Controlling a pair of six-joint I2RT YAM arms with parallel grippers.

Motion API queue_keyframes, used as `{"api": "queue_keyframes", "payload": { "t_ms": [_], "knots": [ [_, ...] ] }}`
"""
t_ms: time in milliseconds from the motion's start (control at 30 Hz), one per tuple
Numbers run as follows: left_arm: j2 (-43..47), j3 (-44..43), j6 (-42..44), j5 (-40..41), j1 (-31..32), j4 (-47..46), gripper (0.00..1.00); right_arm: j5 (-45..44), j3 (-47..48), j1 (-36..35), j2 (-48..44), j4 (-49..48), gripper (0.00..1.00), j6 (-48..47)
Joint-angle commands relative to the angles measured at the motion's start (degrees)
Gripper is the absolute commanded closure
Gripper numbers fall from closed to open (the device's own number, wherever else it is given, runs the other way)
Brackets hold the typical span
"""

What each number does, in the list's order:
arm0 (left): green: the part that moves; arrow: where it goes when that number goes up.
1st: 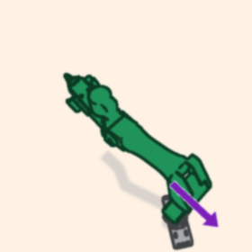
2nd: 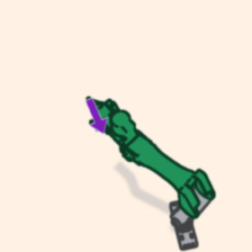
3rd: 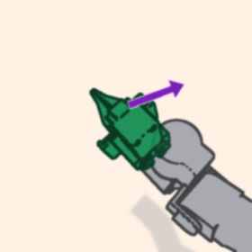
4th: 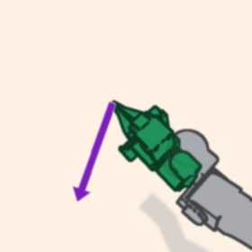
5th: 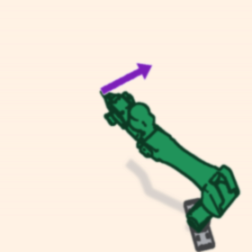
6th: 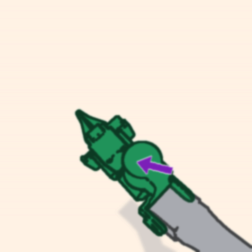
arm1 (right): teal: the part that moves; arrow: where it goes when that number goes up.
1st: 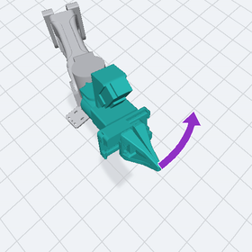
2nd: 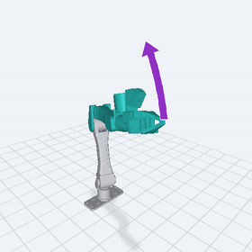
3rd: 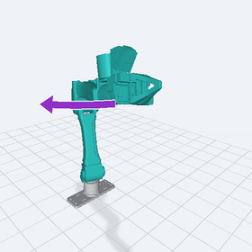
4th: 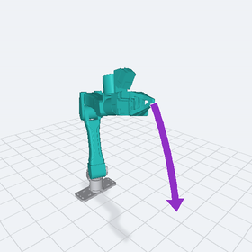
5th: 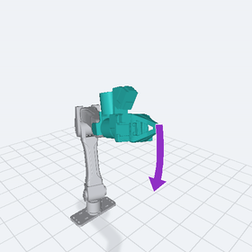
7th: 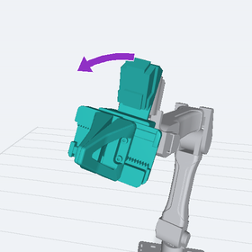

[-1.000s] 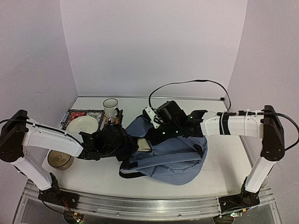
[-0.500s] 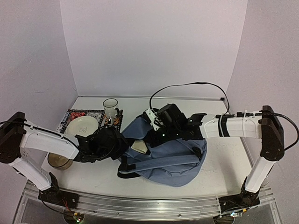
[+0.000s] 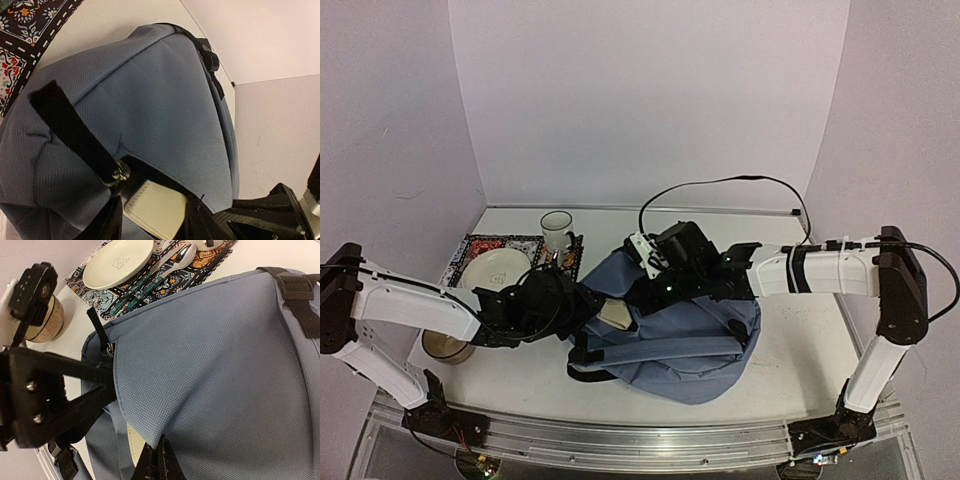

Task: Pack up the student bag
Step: Adjust the pocket on the back of the student bag.

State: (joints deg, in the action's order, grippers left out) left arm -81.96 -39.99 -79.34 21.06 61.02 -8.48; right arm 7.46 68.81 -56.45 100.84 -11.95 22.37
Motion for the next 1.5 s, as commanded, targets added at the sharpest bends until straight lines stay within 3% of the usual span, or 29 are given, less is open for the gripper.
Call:
{"api": "queue_keyframes", "payload": {
  "t_ms": [0,467,700,833,1100,1200,1300,1467],
  "knots": [
    [5.6,-1.2,-3.1,-1.3,1.2,4.7,0.54,2.3,4.5,-1.1,-0.3,-3.9,1.00,-0.6],
    [0.1,-0.8,-9.2,-6.6,1.2,3.1,0.54,3.8,6.4,-1.1,0.9,-3.9,1.00,-0.4],
    [-4.1,-4.4,-6.7,-6.8,0.8,-1.4,0.59,5.1,5.4,-1.1,1.3,-4.5,1.00,0.3],
    [-4.9,-6.0,-5.4,-5.2,0.3,-1.8,0.66,5.2,3.9,-1.2,0.8,-5.4,1.00,0.9],
    [-0.1,-3.2,2.2,-0.9,-1.4,-1.5,1.00,5.5,0.9,-1.3,-0.8,-5.6,1.00,0.9],
    [2.3,-2.5,6.7,-0.2,-2.1,0.1,1.00,6.1,0.6,-1.3,-1.2,-5.4,1.00,0.4],
    [4.3,-1.4,11.9,-4.5,-4.2,0.3,1.00,6.7,0.6,-1.3,-1.6,-5.0,1.00,-0.2],
    [4.4,-0.4,14.2,-9.5,-6.4,1.1,1.00,7.9,1.9,-1.4,-1.5,-4.3,1.00,-0.5]
  ]
}}
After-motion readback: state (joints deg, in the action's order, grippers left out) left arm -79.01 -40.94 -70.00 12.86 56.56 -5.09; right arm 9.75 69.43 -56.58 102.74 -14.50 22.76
